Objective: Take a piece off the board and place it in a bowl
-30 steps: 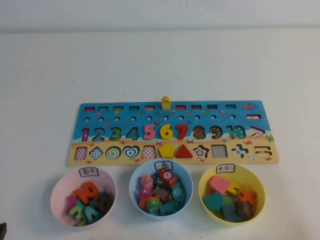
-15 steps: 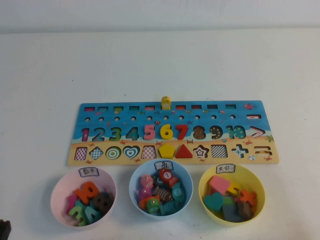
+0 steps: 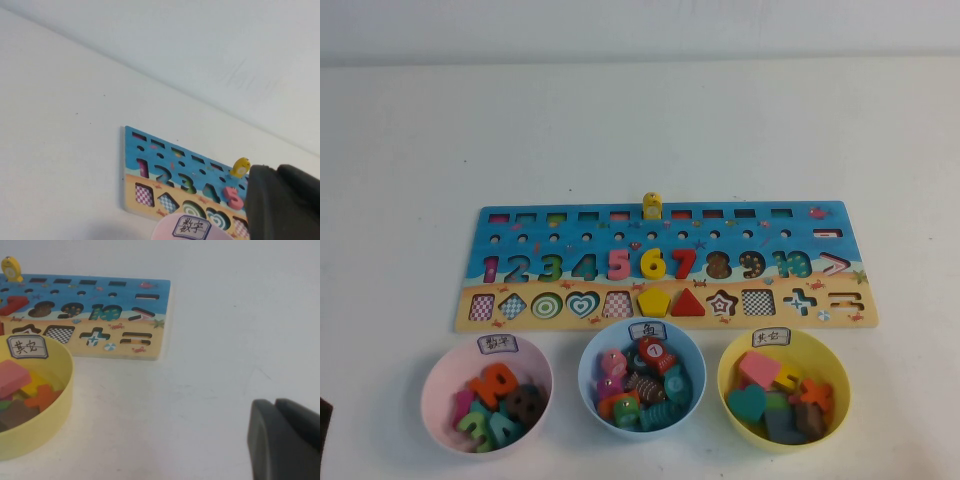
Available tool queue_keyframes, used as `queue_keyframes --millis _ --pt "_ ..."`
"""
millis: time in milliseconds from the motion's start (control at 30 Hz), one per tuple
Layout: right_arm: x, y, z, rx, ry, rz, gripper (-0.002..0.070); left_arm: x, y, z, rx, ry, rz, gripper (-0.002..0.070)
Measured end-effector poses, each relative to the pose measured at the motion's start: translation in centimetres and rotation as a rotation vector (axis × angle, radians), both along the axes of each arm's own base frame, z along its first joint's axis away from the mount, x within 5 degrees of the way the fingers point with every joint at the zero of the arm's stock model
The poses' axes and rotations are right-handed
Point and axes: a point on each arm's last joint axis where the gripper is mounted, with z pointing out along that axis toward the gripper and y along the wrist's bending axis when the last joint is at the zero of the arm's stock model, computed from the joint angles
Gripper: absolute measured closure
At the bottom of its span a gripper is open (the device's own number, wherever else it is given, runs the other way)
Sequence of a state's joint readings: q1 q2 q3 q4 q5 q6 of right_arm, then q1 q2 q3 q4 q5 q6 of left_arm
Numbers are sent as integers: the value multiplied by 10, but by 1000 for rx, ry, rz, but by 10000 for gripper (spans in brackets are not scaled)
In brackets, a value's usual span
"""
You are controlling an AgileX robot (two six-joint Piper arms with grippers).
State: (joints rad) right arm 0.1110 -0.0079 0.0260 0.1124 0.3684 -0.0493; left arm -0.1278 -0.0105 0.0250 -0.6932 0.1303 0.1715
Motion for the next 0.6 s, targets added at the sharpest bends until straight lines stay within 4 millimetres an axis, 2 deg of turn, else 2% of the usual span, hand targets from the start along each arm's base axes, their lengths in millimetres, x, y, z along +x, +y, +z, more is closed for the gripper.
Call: queue_keyframes --millis 200,367,600 --pt "0 0 0 0 0 0 694 -1 -1 7 -44 -1 -16 679" --pt "0 0 0 0 0 0 694 2 -9 40 -9 74 -98 679" --pt "0 0 0 0 0 0 694 27 -23 80 138 323 -243 680"
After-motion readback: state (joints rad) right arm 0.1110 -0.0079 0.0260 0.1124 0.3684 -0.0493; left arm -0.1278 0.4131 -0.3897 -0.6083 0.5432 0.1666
